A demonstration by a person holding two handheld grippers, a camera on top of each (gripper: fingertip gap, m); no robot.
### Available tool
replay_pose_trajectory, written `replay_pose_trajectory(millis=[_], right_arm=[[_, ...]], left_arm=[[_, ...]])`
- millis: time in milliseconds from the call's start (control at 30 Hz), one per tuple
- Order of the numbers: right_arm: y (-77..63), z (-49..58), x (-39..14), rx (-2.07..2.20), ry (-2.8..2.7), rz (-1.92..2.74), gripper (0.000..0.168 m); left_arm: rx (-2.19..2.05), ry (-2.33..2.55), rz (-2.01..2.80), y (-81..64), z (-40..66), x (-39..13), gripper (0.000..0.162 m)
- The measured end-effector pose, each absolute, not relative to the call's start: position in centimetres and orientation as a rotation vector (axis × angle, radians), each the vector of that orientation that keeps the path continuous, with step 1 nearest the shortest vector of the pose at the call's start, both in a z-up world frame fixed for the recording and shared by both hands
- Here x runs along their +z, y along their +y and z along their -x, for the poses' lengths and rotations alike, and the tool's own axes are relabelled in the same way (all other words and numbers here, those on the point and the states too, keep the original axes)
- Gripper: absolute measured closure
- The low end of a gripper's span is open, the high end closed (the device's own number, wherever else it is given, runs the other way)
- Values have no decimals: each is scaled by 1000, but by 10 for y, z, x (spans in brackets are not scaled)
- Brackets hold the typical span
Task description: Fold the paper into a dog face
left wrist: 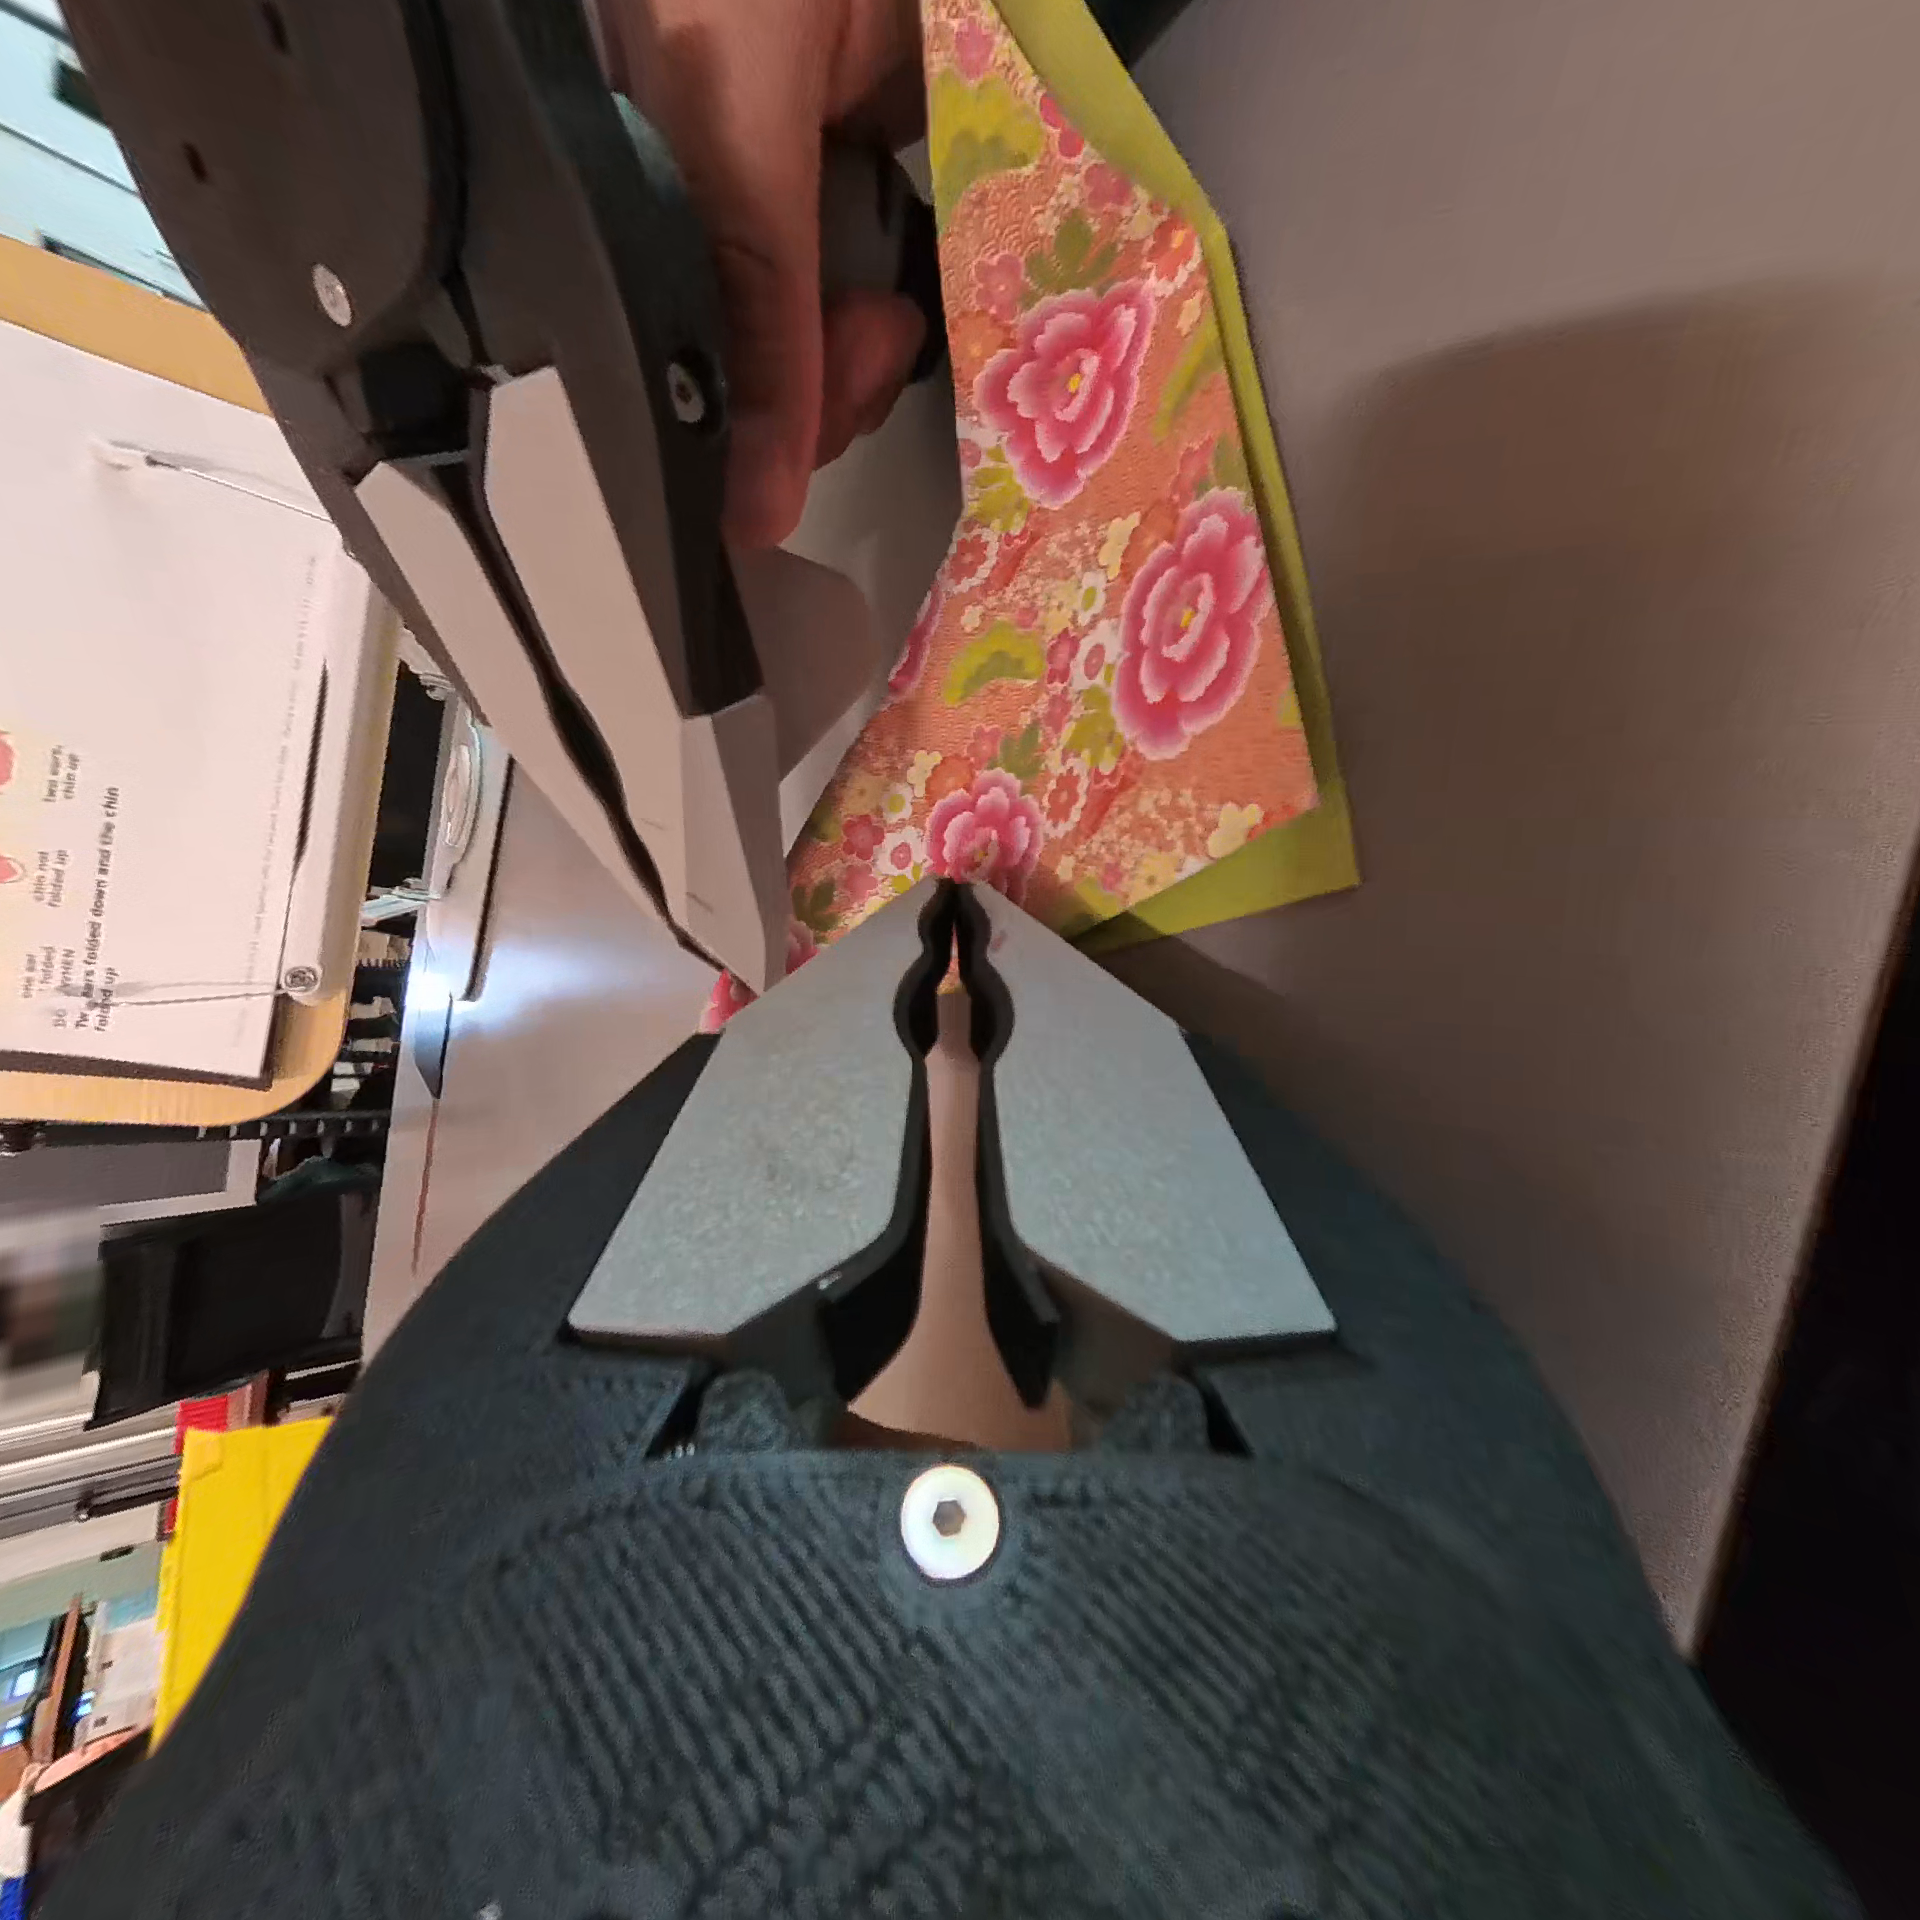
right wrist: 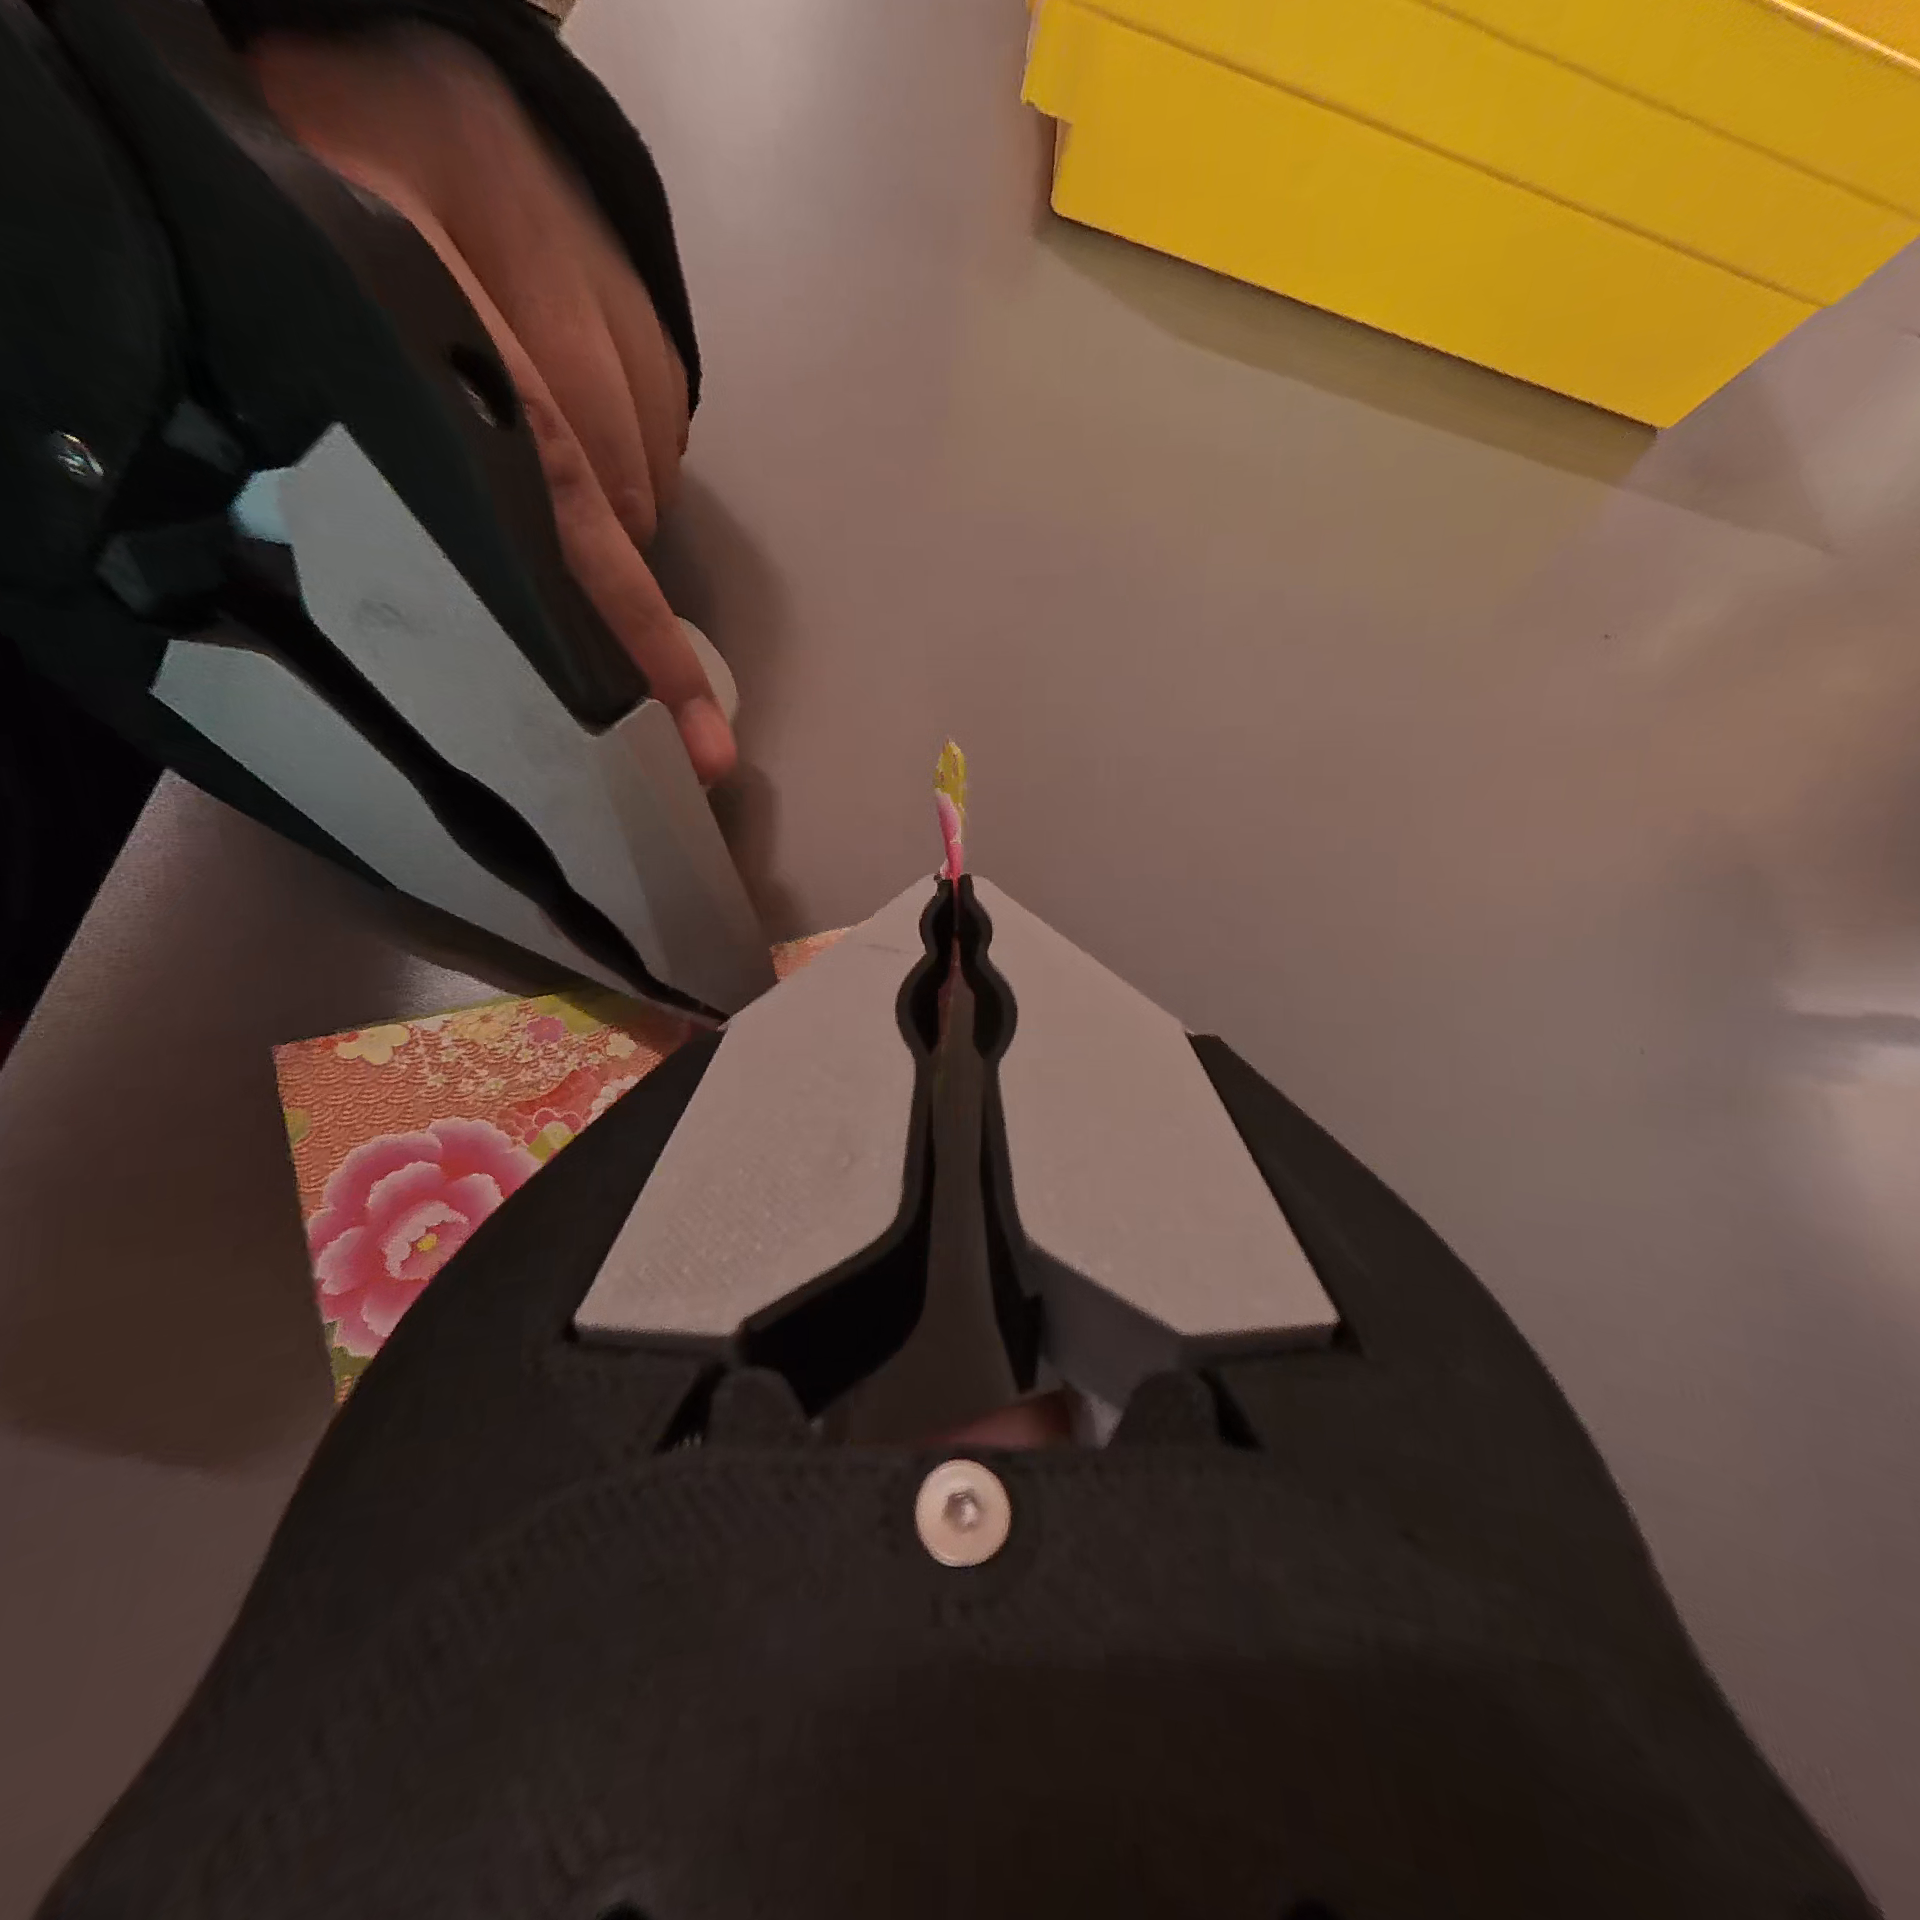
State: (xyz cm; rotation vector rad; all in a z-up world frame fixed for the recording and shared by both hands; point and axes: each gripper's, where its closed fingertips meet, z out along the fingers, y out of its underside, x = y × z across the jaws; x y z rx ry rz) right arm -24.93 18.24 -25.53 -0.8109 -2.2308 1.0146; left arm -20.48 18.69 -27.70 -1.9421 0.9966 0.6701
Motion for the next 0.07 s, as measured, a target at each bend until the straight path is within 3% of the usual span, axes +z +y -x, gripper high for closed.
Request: replay_pose_trajectory(millis=[33, 67], right_arm=[[181, 248, -253, 1029, -2228, 804, 168], [180, 247, -250, 1046, -2224, 793, 168]], left_arm=[[683, 1014, 1940, 187, 205, -277, 162], [708, 1034, 1932, 188, 206, -277, 162]])
